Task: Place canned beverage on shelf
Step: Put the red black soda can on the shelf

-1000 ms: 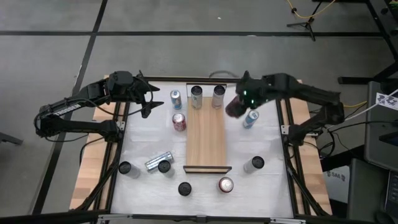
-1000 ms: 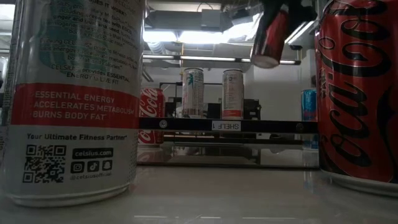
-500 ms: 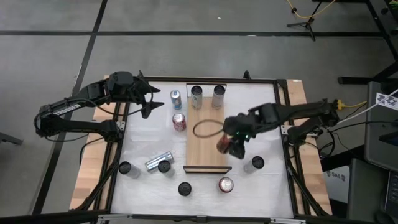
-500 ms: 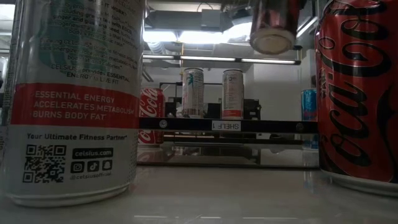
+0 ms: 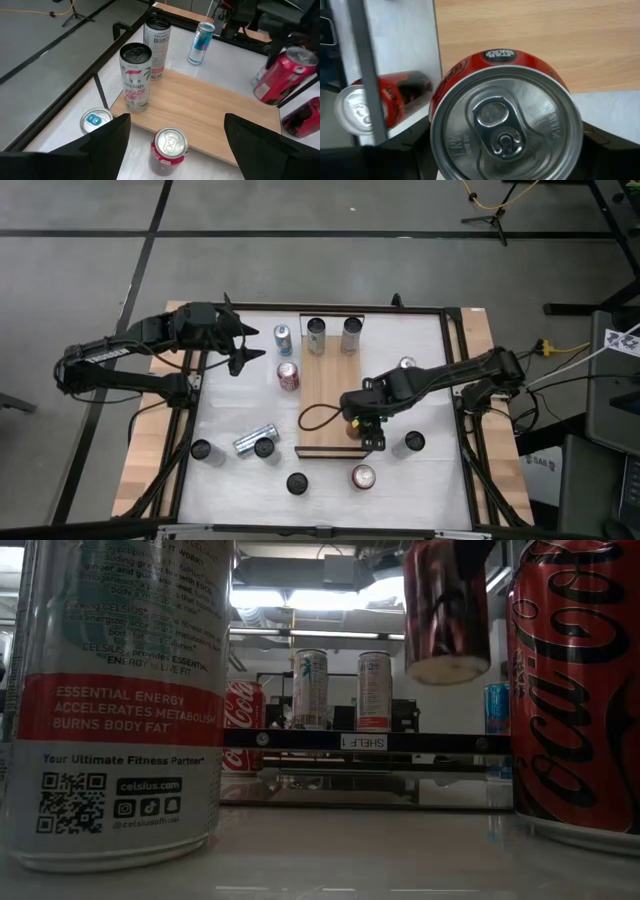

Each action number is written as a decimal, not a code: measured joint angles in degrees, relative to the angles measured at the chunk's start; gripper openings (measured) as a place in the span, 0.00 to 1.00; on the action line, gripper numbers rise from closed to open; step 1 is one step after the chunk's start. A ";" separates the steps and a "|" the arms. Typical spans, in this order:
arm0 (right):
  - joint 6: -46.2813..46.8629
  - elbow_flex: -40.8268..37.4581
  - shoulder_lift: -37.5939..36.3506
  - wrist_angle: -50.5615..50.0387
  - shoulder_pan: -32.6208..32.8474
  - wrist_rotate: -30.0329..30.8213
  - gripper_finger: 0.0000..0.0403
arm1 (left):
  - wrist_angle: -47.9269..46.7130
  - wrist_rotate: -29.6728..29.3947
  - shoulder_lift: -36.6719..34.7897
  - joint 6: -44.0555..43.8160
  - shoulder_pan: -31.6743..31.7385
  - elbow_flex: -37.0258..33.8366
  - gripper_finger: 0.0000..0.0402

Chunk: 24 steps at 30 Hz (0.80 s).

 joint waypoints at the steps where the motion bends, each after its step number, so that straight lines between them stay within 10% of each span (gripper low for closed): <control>1: -0.07 0.00 0.44 0.11 0.00 0.01 0.72 | 0.00 -0.02 0.00 -0.19 -0.17 -0.01 0.78; 24: 0.10 0.00 4.65 4.81 0.07 -0.07 0.72 | 0.02 -0.02 -0.02 -0.40 -0.95 -0.01 0.78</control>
